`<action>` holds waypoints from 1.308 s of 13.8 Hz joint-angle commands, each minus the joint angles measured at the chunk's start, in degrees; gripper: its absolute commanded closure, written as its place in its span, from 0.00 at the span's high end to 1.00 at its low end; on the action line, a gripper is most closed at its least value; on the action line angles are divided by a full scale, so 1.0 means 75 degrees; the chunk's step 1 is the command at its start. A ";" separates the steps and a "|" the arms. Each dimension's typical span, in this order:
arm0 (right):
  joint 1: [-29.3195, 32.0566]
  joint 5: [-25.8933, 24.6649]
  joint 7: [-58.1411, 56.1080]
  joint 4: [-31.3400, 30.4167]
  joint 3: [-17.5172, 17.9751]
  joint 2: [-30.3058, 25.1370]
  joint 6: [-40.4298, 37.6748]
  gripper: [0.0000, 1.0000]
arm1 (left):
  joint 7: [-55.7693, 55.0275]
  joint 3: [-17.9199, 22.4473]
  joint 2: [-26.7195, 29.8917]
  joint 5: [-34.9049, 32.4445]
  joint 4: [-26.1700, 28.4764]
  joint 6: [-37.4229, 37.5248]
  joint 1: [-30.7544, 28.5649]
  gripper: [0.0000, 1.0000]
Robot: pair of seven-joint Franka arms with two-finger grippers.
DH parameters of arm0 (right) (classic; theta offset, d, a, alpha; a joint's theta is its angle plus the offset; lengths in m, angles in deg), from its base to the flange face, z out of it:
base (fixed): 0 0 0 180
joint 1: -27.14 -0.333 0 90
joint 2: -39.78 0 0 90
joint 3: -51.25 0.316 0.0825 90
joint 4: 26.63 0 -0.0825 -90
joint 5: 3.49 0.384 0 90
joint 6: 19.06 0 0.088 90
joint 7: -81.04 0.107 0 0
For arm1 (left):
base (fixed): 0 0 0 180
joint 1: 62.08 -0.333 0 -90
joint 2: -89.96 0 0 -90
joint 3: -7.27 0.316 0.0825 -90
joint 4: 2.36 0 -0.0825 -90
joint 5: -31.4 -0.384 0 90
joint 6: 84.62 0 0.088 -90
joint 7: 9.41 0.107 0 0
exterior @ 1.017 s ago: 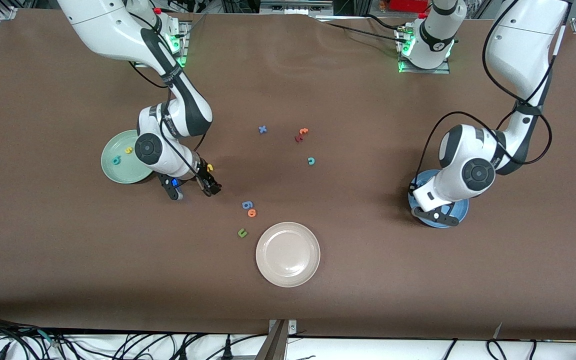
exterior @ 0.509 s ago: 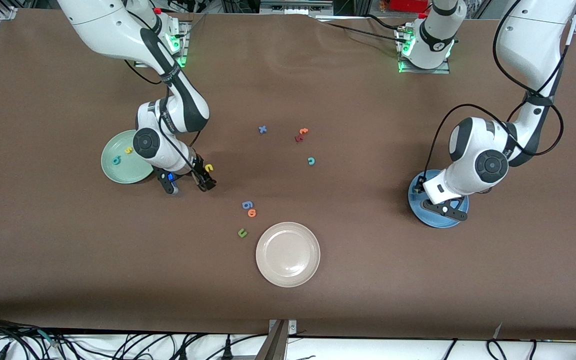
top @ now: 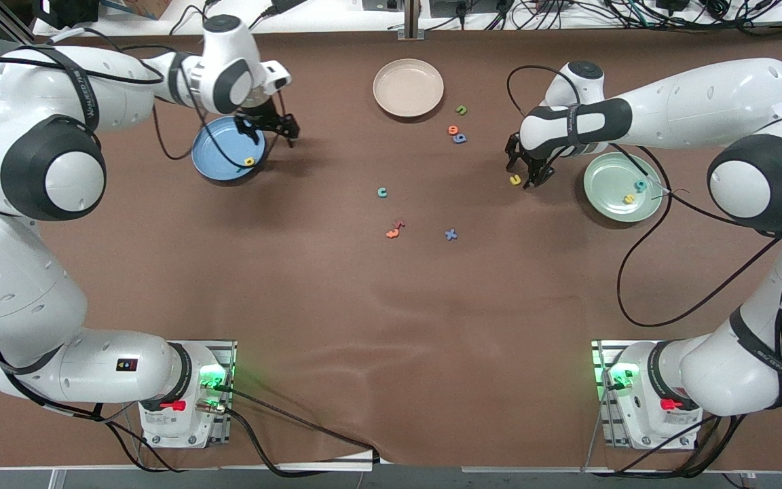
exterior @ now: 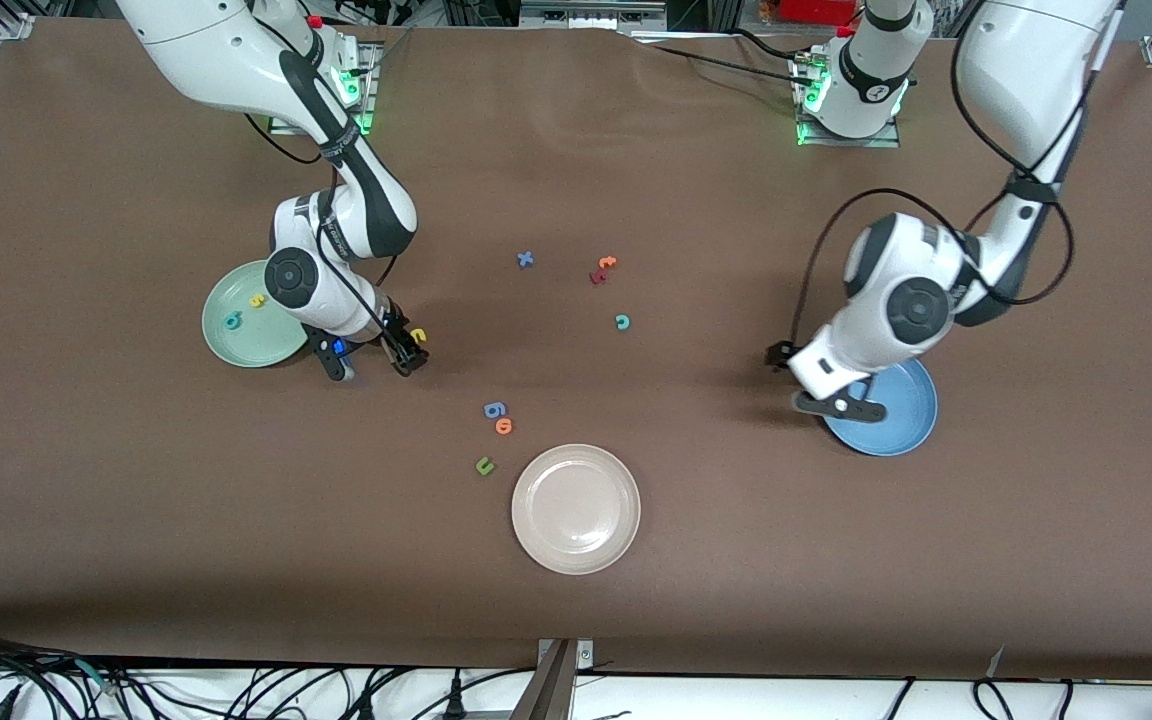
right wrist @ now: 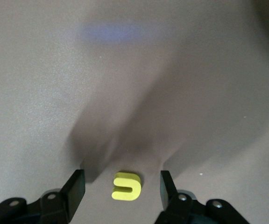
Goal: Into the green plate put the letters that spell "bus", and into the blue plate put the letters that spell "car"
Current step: 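Release the a on the blue plate while the right gripper grasps yellow u, then carry the u toward the green plate while the left gripper grasps teal c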
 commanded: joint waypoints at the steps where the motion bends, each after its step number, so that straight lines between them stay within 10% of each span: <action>1: -0.0023 0.0171 0.0119 -0.0316 0.0043 -0.0277 0.0049 0.74 | -0.1936 -0.0620 0.0082 0.0050 -0.0177 0.0189 0.0217 1.00; 13: -0.0023 0.0334 0.0131 -0.0352 0.0113 -0.0195 0.0084 0.73 | -0.6335 -0.0389 -0.1288 -0.0522 -0.1090 -0.0748 0.2444 1.00; 18: -0.0023 0.0335 -0.0009 -0.0352 0.0114 -0.0195 0.0060 0.29 | -0.6784 -0.0341 -0.1676 -0.0923 -0.1467 -0.0737 0.2551 1.00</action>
